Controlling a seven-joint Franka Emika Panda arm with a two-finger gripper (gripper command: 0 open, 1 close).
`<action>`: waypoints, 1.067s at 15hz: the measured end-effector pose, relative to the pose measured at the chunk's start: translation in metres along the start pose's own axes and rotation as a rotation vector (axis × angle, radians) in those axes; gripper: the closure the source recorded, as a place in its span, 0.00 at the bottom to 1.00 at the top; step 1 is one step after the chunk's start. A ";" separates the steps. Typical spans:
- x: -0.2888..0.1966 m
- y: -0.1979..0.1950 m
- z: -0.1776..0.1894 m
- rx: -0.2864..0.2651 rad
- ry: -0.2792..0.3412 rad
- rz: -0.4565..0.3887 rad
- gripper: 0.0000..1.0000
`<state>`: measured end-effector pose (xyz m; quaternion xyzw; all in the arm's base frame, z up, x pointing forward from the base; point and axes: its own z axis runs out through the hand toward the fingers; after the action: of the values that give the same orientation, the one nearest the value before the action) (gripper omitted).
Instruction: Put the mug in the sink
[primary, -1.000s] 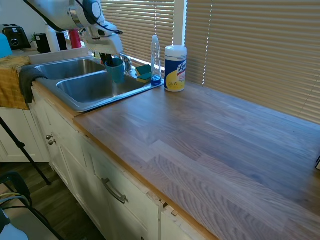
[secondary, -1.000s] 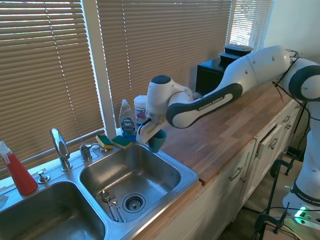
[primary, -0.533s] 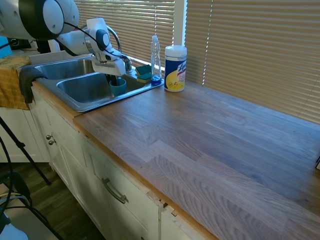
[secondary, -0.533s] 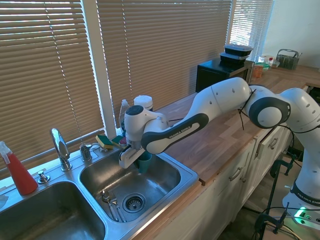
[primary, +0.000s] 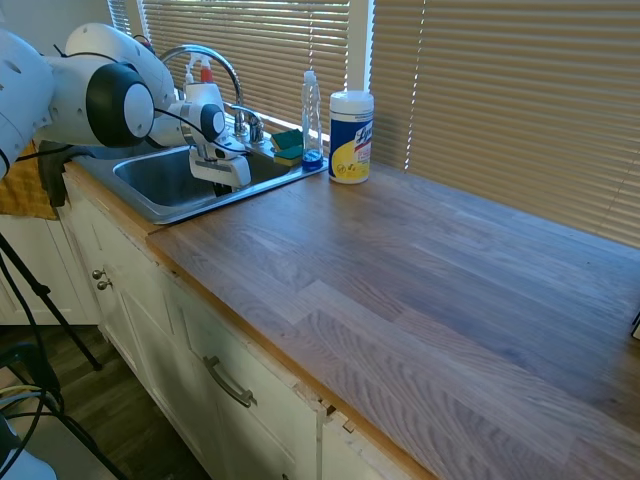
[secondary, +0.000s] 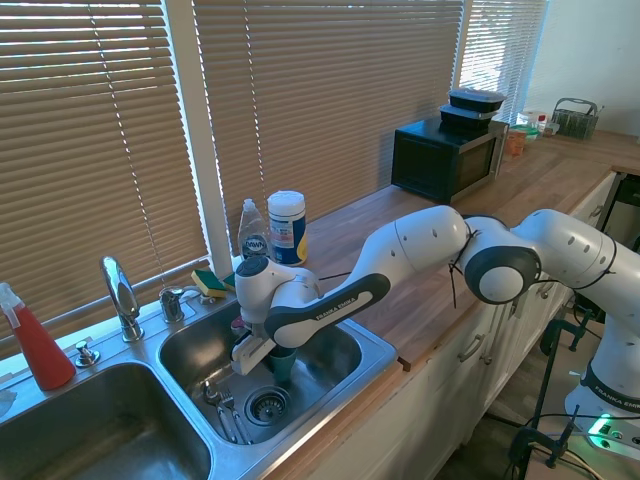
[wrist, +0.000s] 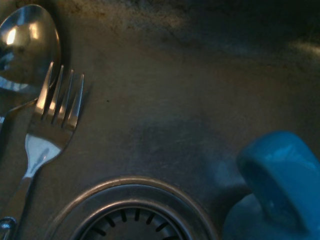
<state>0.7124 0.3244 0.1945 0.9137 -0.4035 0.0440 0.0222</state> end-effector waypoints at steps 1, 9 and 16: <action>-0.001 -0.001 0.004 -0.004 -0.001 0.000 1.00; -0.003 -0.007 0.013 -0.007 -0.013 0.008 0.00; 0.005 -0.010 -0.003 0.016 -0.005 0.017 0.00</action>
<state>0.7229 0.3271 0.1982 0.9104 -0.4110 0.0453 0.0133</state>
